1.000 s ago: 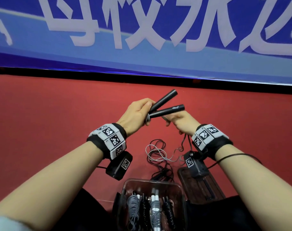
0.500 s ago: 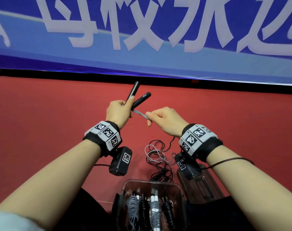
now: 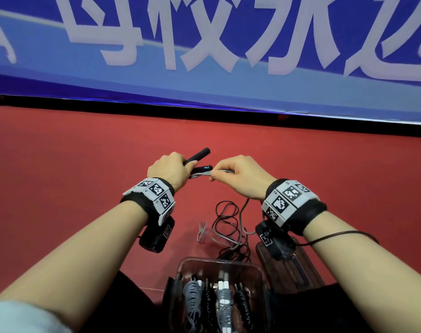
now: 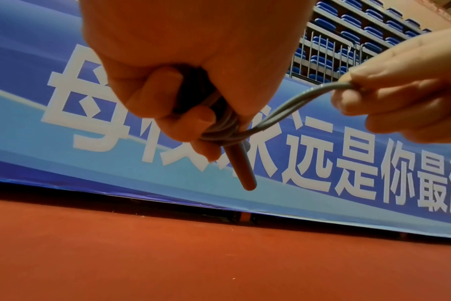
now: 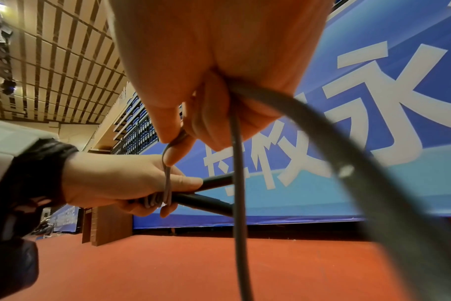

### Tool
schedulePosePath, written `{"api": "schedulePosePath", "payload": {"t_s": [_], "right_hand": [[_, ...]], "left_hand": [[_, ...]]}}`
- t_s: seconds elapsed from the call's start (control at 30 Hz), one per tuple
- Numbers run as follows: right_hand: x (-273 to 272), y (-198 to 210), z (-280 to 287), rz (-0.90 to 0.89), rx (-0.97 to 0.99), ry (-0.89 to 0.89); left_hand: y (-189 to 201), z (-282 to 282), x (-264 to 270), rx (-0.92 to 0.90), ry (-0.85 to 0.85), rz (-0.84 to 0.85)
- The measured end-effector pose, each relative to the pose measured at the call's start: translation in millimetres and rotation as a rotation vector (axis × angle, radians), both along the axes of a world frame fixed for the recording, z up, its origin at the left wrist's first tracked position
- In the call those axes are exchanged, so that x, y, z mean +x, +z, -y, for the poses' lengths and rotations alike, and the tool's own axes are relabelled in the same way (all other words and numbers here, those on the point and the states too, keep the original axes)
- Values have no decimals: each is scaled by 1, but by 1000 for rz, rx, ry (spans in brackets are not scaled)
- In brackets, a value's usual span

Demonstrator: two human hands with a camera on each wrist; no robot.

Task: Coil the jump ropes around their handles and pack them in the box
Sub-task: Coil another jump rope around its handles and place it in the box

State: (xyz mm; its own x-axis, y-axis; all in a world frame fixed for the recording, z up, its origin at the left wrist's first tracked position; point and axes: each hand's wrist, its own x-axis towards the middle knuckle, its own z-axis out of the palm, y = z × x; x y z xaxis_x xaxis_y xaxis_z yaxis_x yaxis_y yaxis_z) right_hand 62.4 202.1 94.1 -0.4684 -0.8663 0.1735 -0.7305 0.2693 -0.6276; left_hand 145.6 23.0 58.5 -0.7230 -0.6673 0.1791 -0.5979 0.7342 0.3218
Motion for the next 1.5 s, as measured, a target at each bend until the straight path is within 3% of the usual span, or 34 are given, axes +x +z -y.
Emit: {"api": "schedulePosePath", "payload": {"t_s": [0.2,0.37,0.6,0.7,0.87,1.13,1.27,1.43,1.5], "right_hand": [[-4,-3,-1,-27,-74,-39],[-11,-4,-2,-121,-93,-96],[-24,-3,-8,-161,-144,-219],[-29,-4,-10,-122,-173,-240],[-34,-4,-18,24,-207,-222],[-39,1,-19,391,-281,-220],[-44,-8,-13,594,-297,-326],[-41,-14,-7,576,-162,-334],[-40,-16,-7,655,-139,-332]], "left_hand": [[1,-6,1,-3,-42,127],[-2,-17,2,42,-231,205],[10,-36,8,224,-369,49],[17,-46,11,173,-444,51],[22,-45,13,125,-555,37],[35,-42,18,318,-630,-144],[39,-44,17,467,-633,-249],[40,-40,18,606,-613,-318],[39,-40,19,644,-620,-324]]}}
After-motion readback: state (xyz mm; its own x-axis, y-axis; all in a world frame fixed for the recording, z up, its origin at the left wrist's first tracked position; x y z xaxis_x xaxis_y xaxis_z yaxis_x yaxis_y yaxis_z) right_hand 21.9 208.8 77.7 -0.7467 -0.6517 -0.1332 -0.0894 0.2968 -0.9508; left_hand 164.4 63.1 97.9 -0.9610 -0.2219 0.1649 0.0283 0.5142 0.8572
